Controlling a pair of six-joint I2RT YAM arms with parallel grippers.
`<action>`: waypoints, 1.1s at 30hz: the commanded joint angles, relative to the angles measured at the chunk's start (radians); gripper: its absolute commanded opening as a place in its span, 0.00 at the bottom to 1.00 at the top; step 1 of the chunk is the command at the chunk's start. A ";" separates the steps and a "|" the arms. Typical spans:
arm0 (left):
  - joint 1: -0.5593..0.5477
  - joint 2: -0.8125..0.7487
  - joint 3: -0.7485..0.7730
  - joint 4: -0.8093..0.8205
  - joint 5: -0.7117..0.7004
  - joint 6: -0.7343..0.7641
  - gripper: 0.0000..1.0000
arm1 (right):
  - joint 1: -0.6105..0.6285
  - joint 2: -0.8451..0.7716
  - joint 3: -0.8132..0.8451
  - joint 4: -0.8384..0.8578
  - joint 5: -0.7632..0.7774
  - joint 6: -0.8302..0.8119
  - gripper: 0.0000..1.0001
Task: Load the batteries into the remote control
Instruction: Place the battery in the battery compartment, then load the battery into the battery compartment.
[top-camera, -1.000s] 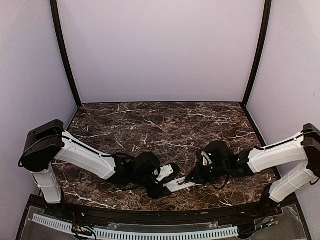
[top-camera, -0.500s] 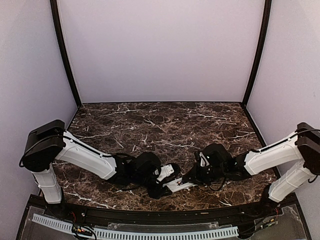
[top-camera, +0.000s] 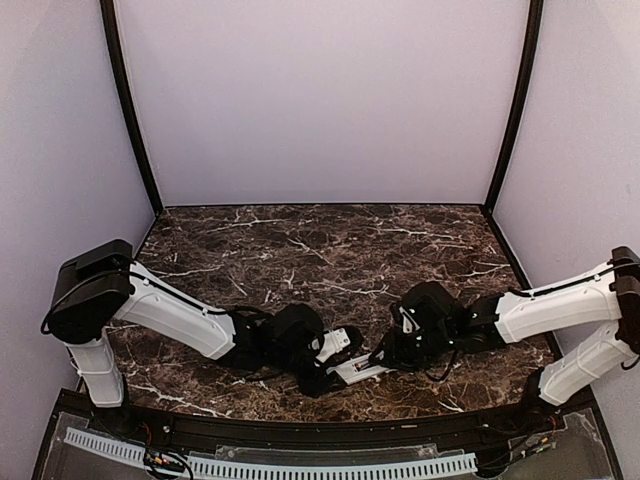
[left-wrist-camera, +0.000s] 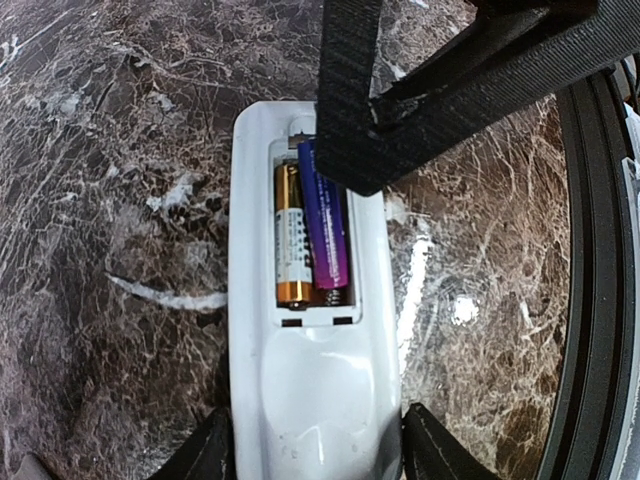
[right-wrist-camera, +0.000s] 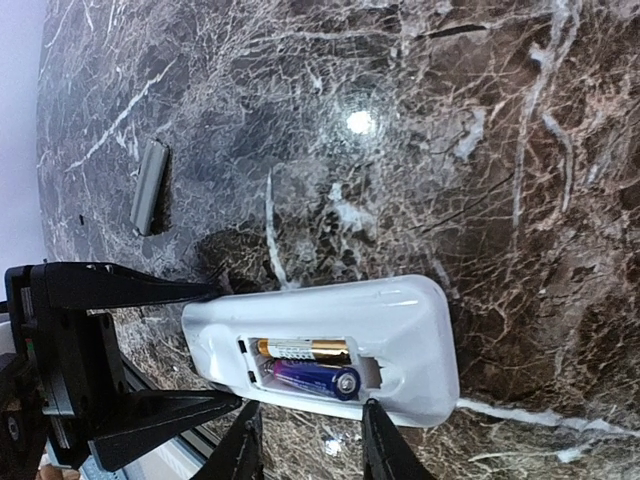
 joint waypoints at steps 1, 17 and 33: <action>-0.008 0.066 -0.037 -0.170 0.024 -0.018 0.57 | 0.008 0.015 0.057 -0.144 0.052 -0.064 0.32; -0.008 0.063 -0.046 -0.161 0.023 -0.022 0.56 | -0.003 0.155 0.240 -0.314 0.034 -0.214 0.16; -0.008 0.068 -0.044 -0.165 0.011 -0.028 0.54 | 0.048 0.185 0.223 -0.283 0.013 -0.157 0.00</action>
